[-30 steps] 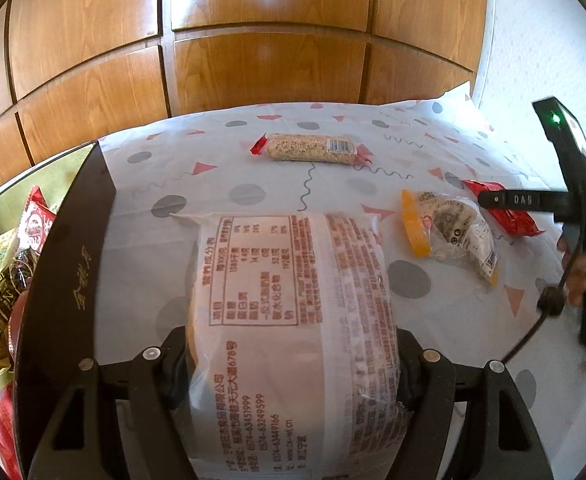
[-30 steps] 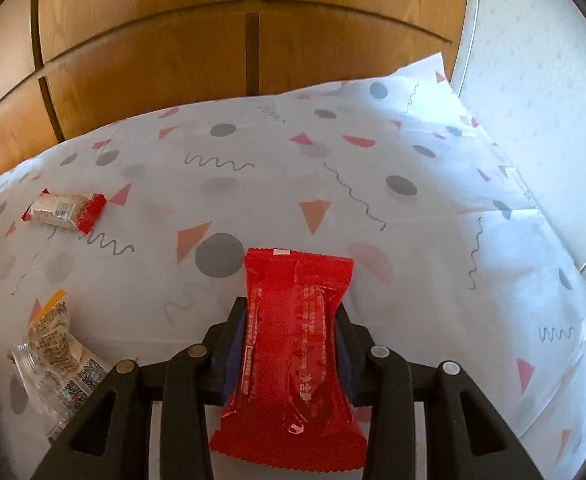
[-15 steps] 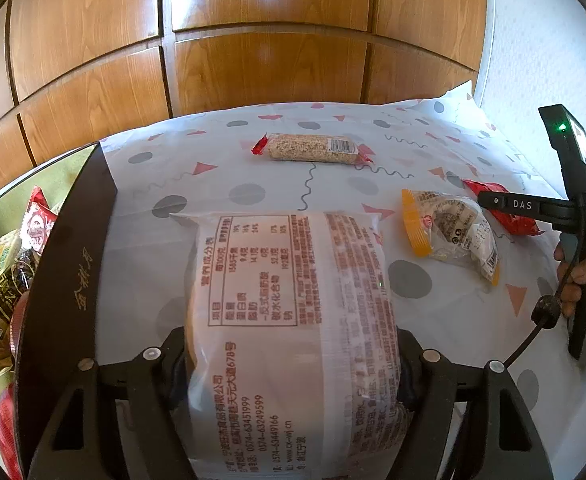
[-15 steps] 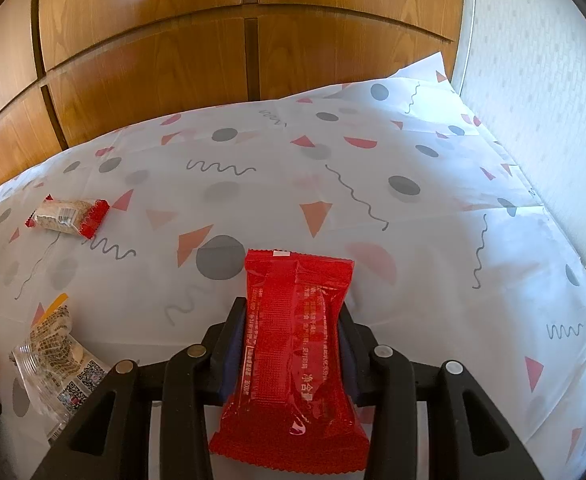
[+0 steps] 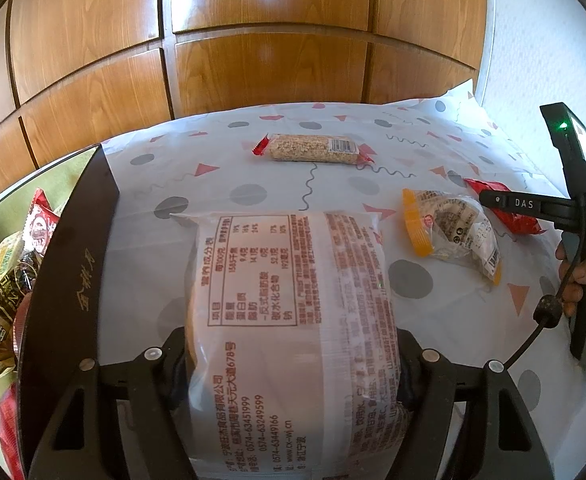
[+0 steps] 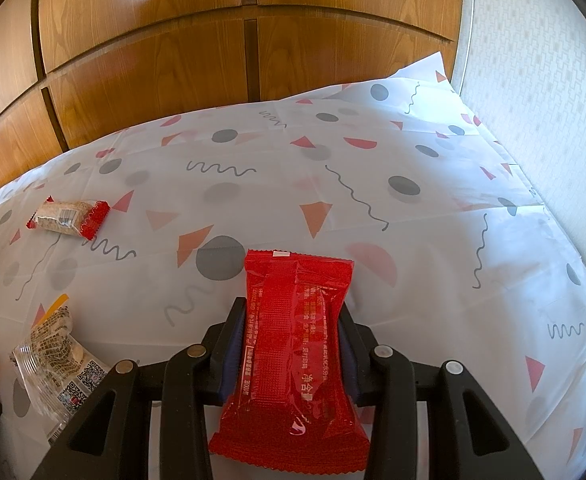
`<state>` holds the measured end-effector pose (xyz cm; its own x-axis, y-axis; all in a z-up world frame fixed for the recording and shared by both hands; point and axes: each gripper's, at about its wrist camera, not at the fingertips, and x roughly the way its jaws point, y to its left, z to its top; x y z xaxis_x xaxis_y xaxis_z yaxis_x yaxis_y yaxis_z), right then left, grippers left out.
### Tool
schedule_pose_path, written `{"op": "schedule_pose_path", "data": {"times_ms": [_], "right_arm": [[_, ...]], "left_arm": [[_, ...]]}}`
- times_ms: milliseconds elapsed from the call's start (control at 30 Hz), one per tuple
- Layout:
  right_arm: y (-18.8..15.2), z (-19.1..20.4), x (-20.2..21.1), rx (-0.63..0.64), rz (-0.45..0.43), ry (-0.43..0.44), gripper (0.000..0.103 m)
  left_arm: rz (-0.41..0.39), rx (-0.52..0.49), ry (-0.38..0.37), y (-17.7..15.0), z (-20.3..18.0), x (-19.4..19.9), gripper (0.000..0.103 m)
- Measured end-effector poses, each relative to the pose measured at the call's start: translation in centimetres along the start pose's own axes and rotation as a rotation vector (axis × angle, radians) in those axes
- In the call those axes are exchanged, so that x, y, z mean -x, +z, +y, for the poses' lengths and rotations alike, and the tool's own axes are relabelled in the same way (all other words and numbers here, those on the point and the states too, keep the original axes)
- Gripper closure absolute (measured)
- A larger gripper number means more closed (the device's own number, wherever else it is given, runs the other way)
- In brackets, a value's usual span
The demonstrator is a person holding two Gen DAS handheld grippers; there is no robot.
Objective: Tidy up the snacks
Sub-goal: 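Hold the bread packet in the left tool and lift the red packet with the right tool, then carry the bread packet over the gold tray and open the left tool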
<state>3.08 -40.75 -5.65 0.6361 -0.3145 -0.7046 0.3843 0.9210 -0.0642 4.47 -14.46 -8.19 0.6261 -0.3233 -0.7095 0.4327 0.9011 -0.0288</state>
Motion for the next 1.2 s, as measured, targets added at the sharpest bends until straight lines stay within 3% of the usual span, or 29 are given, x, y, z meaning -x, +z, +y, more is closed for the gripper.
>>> {"op": "schedule_pose_path", "data": {"times_ms": [367,700,900,1067,1200], "right_arm": [[0.0,-0.1,-0.1,-0.011,-0.004,0.013,0.061],[0.0,-0.1,-0.1,-0.009,-0.004,0.009,0.061],[0.0,0.0,0.0,-0.004,-0.004,0.003,0.061],[0.0,0.0,0.0,-0.004,-0.005,0.003,0.061],[0.0,0.0,0.0,-0.004,-0.005,0.003,0.061]], "left_arm": [[0.027,0.047,0.013,0.5,0.2,0.8,0.033],[-0.047,0.076,-0.051,2.7,0.9,5.5,0.033],[-0.097,0.18,-0.027,4.5,5.6,9.2,0.033],[-0.114,0.318,0.057,5.1,13.0,11.9,0.033],[-0.069,0.442,0.183,4.3,20.2,12.4,0.033]]}}
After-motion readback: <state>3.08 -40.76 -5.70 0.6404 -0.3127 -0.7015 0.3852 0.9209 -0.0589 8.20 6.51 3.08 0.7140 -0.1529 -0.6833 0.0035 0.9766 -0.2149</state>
